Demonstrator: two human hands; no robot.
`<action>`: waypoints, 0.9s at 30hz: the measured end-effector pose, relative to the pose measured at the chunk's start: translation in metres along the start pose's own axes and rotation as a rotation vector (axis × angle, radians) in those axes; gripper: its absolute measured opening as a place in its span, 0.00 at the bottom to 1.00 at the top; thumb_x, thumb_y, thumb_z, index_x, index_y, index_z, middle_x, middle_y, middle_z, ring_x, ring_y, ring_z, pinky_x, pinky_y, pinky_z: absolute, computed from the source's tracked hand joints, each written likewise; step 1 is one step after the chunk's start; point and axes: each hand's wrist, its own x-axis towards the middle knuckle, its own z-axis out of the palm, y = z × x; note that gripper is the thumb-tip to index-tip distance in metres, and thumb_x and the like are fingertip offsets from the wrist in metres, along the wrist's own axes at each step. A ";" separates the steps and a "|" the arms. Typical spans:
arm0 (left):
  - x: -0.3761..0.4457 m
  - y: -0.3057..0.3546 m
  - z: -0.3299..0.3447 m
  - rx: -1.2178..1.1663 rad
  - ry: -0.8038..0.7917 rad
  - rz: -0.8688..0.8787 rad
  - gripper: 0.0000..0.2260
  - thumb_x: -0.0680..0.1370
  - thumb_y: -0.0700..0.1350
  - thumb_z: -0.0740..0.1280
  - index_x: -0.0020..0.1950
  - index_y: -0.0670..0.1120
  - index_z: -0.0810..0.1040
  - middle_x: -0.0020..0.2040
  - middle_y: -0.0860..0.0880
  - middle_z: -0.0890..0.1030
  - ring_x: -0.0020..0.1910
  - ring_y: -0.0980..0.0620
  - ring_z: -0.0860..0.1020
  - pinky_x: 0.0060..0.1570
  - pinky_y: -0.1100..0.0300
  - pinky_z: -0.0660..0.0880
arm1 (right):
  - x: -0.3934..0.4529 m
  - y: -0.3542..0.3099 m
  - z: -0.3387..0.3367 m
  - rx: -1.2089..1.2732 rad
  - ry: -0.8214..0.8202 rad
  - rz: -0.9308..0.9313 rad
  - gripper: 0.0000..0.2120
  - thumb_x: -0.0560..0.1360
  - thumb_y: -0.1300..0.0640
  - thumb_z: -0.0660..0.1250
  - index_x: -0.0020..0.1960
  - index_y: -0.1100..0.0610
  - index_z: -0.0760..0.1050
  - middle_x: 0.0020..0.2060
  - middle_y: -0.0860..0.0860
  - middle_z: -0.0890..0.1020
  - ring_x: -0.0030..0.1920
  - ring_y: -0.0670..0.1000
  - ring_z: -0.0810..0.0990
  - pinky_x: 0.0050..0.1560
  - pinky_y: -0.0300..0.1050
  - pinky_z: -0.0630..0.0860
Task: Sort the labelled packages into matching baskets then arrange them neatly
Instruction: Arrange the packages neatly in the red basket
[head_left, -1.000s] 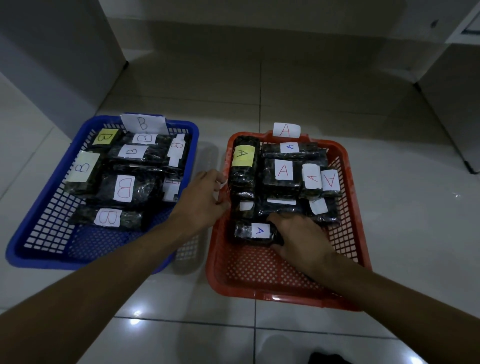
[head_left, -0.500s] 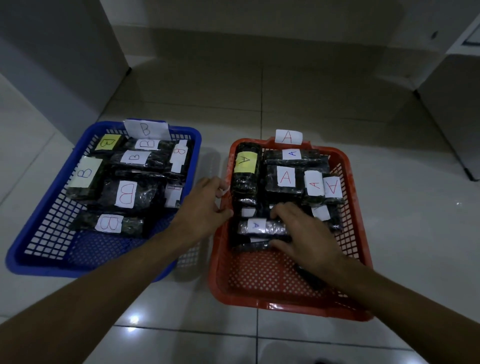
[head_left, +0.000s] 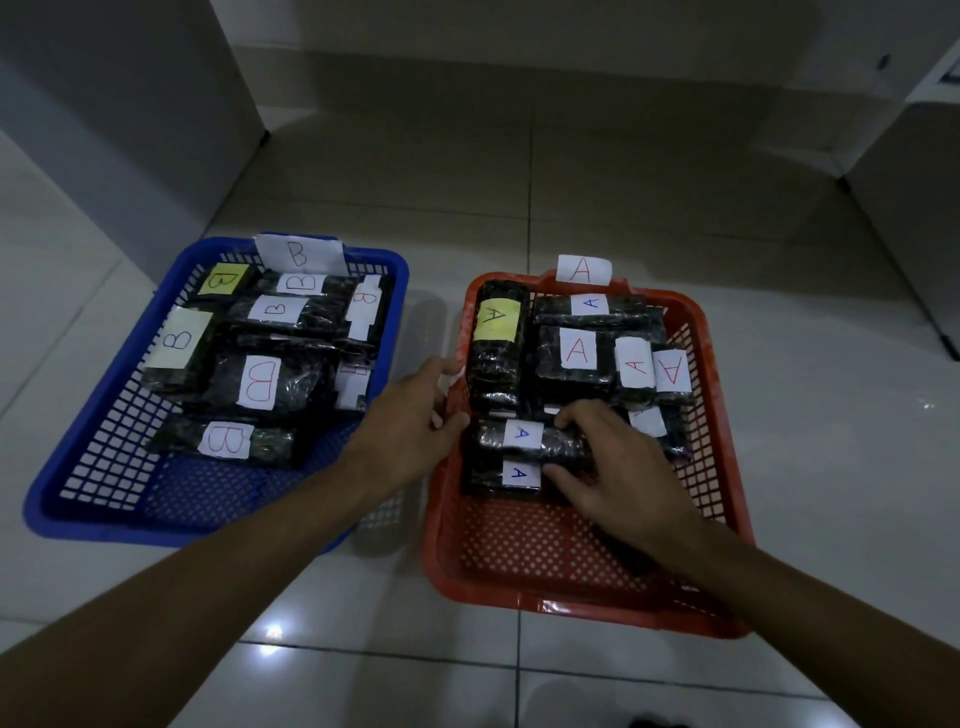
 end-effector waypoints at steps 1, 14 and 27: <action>-0.003 0.000 0.002 0.011 -0.008 -0.006 0.21 0.76 0.46 0.69 0.68 0.49 0.68 0.47 0.51 0.80 0.43 0.55 0.80 0.45 0.58 0.78 | 0.001 0.002 -0.001 -0.019 0.023 -0.008 0.20 0.73 0.48 0.72 0.59 0.48 0.67 0.56 0.45 0.73 0.49 0.46 0.77 0.48 0.46 0.79; -0.014 0.003 0.010 0.031 -0.005 -0.010 0.10 0.79 0.45 0.65 0.59 0.48 0.73 0.37 0.59 0.74 0.34 0.64 0.73 0.30 0.72 0.65 | 0.013 0.001 0.009 -0.083 0.146 0.030 0.17 0.73 0.49 0.73 0.59 0.48 0.72 0.56 0.45 0.70 0.45 0.46 0.78 0.40 0.43 0.79; -0.016 0.004 0.006 0.005 -0.030 -0.023 0.09 0.79 0.46 0.66 0.58 0.49 0.73 0.37 0.60 0.75 0.35 0.64 0.74 0.32 0.74 0.66 | 0.010 0.003 0.015 -0.070 0.181 0.070 0.13 0.73 0.46 0.72 0.54 0.45 0.72 0.31 0.42 0.73 0.33 0.41 0.73 0.31 0.45 0.76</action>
